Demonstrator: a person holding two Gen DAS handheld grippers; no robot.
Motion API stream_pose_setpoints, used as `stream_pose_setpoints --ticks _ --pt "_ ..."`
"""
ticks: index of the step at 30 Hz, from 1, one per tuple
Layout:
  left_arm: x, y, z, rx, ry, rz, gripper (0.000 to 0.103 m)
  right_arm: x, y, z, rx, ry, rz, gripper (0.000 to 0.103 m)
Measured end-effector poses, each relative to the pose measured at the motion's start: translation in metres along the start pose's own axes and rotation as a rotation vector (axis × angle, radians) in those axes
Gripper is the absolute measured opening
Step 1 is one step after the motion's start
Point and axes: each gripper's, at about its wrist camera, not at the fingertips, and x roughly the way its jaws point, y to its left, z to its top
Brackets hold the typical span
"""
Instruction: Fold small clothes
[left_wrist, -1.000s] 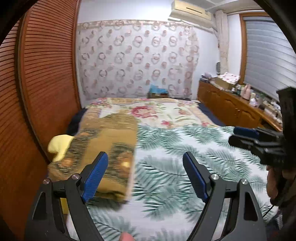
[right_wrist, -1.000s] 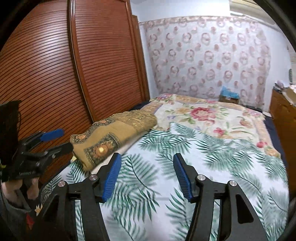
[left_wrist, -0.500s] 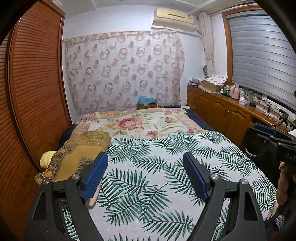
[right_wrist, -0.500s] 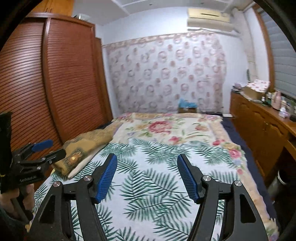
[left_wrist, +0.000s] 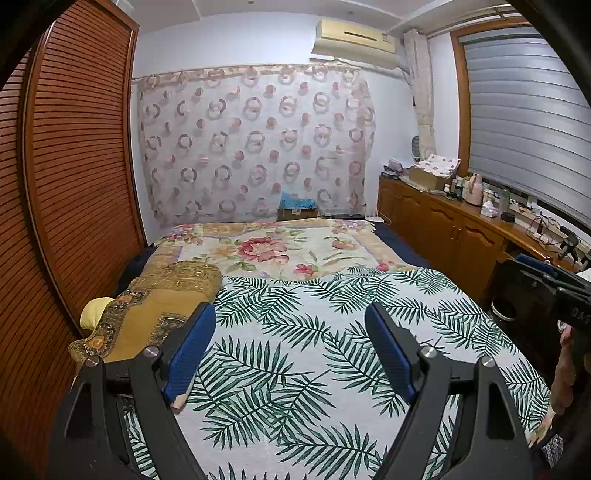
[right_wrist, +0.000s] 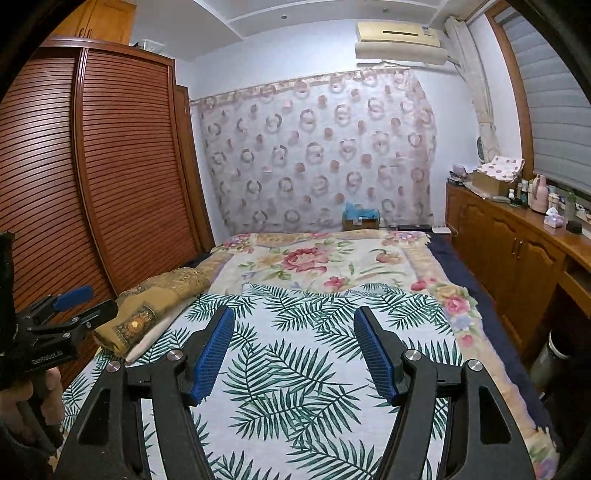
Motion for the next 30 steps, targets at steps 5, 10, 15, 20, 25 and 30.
stream_pose_setpoints --ticks 5,10,15,20,25,30 --pt "0.000 0.004 0.001 -0.023 -0.003 -0.002 0.083 0.011 0.001 0.003 -0.007 0.001 -0.005 0.069" --pt "-0.002 0.004 0.001 -0.028 -0.008 0.001 0.083 0.012 0.002 0.004 -0.008 0.001 -0.006 0.069" --pt "-0.002 0.005 0.001 -0.028 -0.008 -0.002 0.083 0.014 -0.001 0.003 -0.012 0.003 -0.004 0.069" --pt "-0.003 0.004 0.001 -0.028 -0.008 0.000 0.083 0.014 -0.002 0.003 -0.012 0.003 -0.003 0.069" --pt "-0.003 0.004 0.001 -0.028 -0.008 0.000 0.083 0.015 -0.004 0.004 -0.019 0.002 -0.007 0.069" --pt "-0.003 0.004 0.001 -0.028 -0.008 0.000 0.083 0.015 -0.006 0.004 -0.024 0.000 -0.008 0.069"
